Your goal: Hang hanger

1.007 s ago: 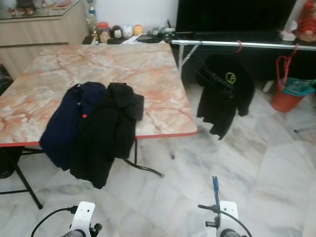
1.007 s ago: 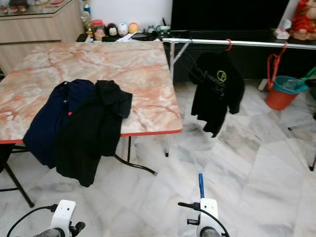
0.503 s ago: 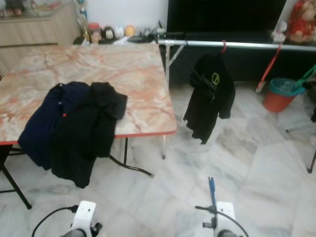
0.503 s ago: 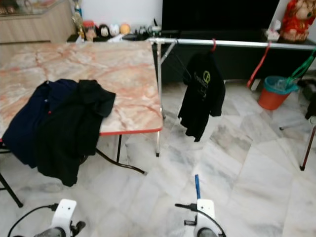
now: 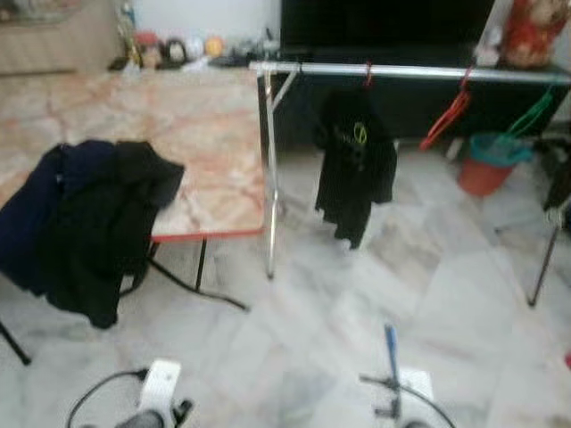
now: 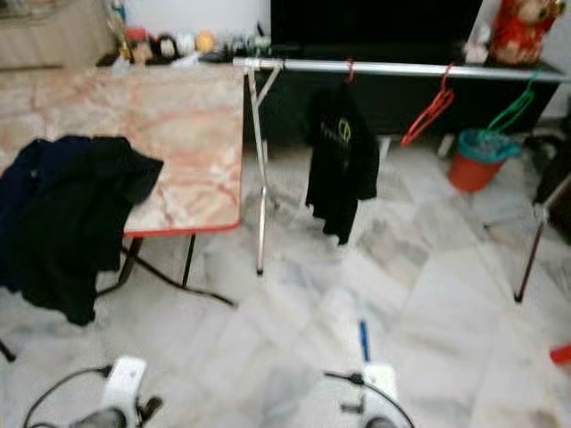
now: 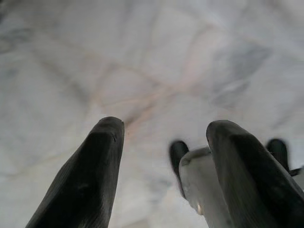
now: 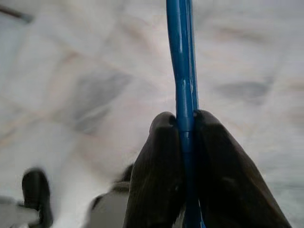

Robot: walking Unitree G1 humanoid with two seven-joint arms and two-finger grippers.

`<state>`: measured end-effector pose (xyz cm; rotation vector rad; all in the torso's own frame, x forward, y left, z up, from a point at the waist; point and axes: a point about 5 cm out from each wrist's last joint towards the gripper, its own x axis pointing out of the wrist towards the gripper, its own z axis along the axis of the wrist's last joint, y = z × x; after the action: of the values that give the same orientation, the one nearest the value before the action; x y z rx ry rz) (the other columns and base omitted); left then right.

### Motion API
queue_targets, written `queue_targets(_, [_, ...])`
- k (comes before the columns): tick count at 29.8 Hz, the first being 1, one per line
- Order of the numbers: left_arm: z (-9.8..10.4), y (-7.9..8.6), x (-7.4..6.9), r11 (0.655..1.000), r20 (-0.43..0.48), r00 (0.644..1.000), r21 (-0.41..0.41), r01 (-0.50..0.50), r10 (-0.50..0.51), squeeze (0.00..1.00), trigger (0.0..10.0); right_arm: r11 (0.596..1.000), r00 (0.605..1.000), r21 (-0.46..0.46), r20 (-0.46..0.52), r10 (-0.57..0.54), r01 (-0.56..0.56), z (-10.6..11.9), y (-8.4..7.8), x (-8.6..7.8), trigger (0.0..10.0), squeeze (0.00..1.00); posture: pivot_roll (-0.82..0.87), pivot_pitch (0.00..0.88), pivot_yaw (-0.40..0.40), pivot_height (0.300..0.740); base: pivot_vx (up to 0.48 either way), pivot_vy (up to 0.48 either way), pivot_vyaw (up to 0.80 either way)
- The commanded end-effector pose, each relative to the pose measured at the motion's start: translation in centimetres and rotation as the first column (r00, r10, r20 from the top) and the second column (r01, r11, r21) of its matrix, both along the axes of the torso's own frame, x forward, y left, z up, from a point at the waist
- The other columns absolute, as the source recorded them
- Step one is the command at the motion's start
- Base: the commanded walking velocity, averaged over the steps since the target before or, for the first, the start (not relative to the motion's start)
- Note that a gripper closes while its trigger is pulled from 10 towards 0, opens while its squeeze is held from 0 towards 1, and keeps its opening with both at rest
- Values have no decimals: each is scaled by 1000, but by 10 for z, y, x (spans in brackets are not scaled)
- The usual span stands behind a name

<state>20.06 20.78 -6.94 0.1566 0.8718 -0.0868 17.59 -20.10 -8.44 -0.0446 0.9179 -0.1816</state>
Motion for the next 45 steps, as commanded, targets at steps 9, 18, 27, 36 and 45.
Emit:
queue_targets(9, [1,6,-1,1000,3,1000,23,5,-6,0,10000,999,999,29,20,25,-26,2,11,7,10000,0,67,0,-20,740,0,-375,0])
queue_targets(18, [4,3,5,1000,31,1000,3,2,-2,0,10000,999,999,40,27,18,-20,2,11,7,10000,0,67,0,-26,740,0,-152,0])
queue_targets(27, [16,3,21,999,109,993,4,53,-53,0,10000,968,968,-21,-10,250,-250,5,13,14,10000,0,64,0,-26,740,0,0,0])
queue_targets(36, [48,-3,54,957,294,912,41,288,-287,0,10000,699,698,-23,-85,711,-715,10,30,23,10000,0,57,0,-23,740,0,0,0])
queue_targets(45, [91,-12,62,700,403,607,135,701,-685,0,10000,320,313,-29,148,938,-947,70,25,79,10000,0,56,0,-25,740,0,0,0])
